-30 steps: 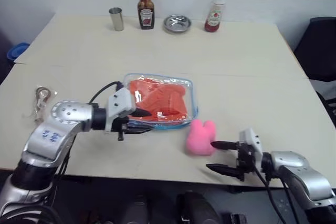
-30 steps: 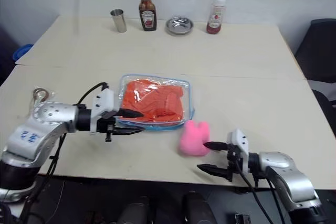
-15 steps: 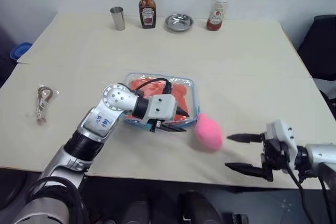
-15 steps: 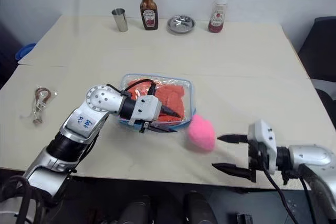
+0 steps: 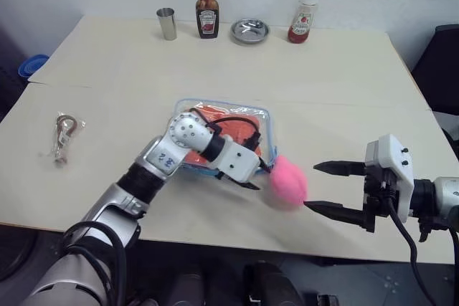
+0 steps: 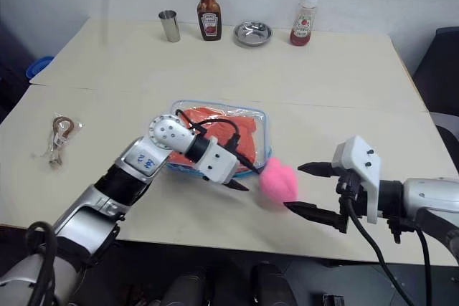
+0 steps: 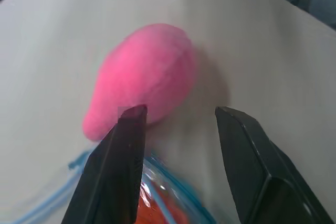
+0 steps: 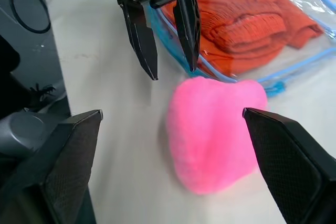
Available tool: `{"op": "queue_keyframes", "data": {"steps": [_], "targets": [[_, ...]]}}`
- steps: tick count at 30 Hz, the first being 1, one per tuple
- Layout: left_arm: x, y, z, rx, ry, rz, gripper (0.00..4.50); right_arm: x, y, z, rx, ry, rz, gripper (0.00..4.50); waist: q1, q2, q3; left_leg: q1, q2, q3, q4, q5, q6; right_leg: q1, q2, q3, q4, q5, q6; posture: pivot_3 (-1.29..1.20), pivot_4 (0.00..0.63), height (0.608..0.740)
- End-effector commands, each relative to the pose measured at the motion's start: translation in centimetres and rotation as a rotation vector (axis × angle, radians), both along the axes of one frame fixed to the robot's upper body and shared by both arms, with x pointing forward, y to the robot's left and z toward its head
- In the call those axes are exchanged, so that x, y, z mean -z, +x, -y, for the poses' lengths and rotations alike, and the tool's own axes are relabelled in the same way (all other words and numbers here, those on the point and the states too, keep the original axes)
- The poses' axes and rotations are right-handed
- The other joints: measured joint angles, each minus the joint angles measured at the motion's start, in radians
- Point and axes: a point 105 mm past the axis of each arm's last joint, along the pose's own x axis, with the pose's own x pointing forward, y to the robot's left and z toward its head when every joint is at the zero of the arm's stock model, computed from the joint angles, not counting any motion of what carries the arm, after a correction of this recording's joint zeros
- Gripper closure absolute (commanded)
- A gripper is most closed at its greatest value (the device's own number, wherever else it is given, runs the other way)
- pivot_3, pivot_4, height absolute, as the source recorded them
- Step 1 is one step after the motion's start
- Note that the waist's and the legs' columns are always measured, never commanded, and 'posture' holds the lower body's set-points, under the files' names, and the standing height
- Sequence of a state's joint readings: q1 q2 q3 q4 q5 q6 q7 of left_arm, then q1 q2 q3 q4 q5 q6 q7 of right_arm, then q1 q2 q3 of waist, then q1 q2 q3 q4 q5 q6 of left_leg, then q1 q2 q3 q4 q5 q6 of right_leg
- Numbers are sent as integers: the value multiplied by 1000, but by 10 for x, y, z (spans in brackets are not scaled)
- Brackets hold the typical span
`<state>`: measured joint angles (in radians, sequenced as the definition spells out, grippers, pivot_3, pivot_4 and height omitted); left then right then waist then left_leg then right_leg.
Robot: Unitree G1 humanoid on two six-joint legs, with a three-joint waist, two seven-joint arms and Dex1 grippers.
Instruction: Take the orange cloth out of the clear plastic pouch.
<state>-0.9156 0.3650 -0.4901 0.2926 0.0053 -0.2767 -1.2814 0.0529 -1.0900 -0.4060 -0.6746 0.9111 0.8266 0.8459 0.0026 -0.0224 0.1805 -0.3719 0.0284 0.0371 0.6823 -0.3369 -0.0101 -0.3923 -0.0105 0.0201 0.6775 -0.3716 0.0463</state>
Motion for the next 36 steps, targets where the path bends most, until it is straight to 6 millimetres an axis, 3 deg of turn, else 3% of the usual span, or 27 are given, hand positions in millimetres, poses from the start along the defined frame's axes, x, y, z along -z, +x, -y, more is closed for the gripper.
{"op": "queue_keyframes", "data": {"steps": [1, 8, 13, 17, 21, 22, 27, 33, 36], "targets": [[-13, 1, 9, 27, -56, 47, 2291, -7, 3, 12, 42, -37, 48, 25, 0, 0, 0, 0, 0, 0, 0, 0, 0, 0, 0, 0, 0, 0, 0, 0, 150, 740], [-3, -7, 14, 92, -25, 33, 2291, -3, 8, 31, 117, -53, 35, 25, -4, 0, 0, 1, 0, 0, 0, 0, 0, 0, 1, 1, 2, 0, 0, 0, 150, 740], [15, -9, 16, 121, 35, 51, 2291, -9, 12, 30, 120, -40, 52, 25, -2, 0, 0, 1, 0, 0, 0, 0, 0, 0, 1, 2, 2, 0, 0, 0, 150, 740], [19, -8, 12, 124, 39, 58, 3188, -7, 15, 24, 107, -59, 70, 0, -3, 0, 0, 1, 0, 0, 0, 0, 0, 0, 1, 2, 2, 0, 0, 0, 150, 740], [20, -11, -2, 123, 49, 32, 4387, -5, 27, 17, 85, -102, 139, 0, -9, 0, 0, 2, 0, 1, 0, 0, 0, -1, 1, 2, 2, 0, 0, 0, 150, 740], [20, -13, -6, 121, 51, 22, 4475, -5, 33, 15, 81, -121, 174, 0, -11, 0, 0, 2, 0, 1, 0, 0, 0, -1, 2, 3, 3, 0, 0, 0, 150, 740], [19, -18, -21, 31, 36, -2, 4475, 0, 69, -2, 7, -252, 378, 0, -16, 0, 0, 2, 0, 1, 0, 0, -1, -2, 1, 4, 4, 0, 0, 0, 150, 740], [20, -32, -39, -36, 47, -54, 4475, 13, 89, -37, -224, -345, 544, 0, -29, 0, 0, 1, 1, 1, 0, 0, -1, -3, 1, 4, 3, 0, 0, 0, 150, 740], [19, -38, -43, -64, 41, -72, 4500, 20, 94, -46, -317, -378, 600, 586, -30, 0, 0, 1, 1, 1, 0, 0, -1, -3, 1, 4, 3, 0, 0, 0, 150, 740]]}}
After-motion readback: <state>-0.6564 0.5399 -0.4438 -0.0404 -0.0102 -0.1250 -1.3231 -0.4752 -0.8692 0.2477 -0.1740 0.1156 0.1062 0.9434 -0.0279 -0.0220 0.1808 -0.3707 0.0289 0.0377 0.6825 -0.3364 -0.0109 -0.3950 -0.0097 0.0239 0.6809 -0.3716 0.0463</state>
